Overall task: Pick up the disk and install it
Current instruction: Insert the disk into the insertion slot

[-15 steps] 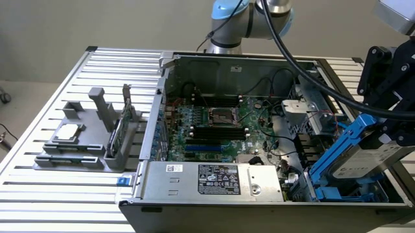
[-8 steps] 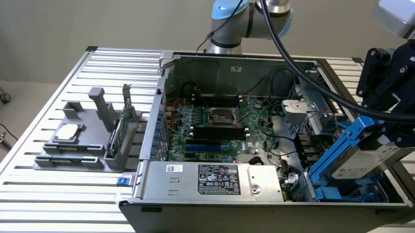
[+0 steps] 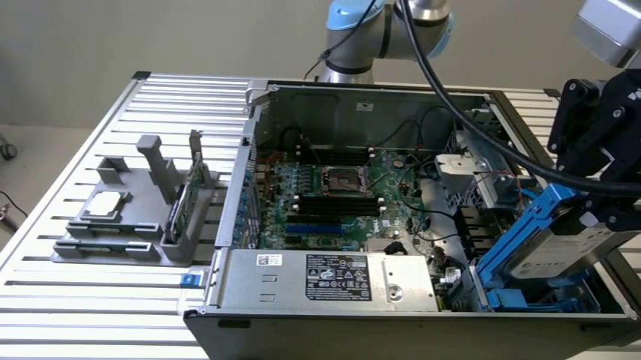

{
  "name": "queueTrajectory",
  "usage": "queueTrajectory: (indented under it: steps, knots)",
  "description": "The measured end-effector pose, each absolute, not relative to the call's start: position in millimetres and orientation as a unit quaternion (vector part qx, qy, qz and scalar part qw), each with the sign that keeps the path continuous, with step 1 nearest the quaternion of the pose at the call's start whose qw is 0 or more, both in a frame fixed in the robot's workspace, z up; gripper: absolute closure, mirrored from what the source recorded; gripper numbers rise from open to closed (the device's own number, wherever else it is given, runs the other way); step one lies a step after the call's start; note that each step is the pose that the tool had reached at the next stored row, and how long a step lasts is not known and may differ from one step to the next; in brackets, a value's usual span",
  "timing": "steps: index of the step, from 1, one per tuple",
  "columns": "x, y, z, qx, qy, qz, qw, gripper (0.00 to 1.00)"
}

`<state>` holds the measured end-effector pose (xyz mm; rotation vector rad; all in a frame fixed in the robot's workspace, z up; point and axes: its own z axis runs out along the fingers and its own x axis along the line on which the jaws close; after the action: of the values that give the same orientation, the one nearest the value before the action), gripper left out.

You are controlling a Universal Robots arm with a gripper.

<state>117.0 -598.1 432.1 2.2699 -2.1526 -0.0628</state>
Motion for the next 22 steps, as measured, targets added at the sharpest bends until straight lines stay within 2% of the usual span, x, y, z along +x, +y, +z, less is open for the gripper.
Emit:
queueTrajectory:
  steps: [12, 15, 16, 22]
  knots:
    - [117.0, -598.3, 419.1, 0.725, -0.688, -0.02, 0.006, 0.67]
    - [117.0, -598.5, 416.8, 0.725, -0.688, -0.02, 0.006, 0.66]
    - [117.0, -598.6, 415.8, 0.725, -0.688, -0.02, 0.006, 0.59]
    - [116.9, -599.6, 409.7, 0.725, -0.688, -0.021, 0.005, 0.59]
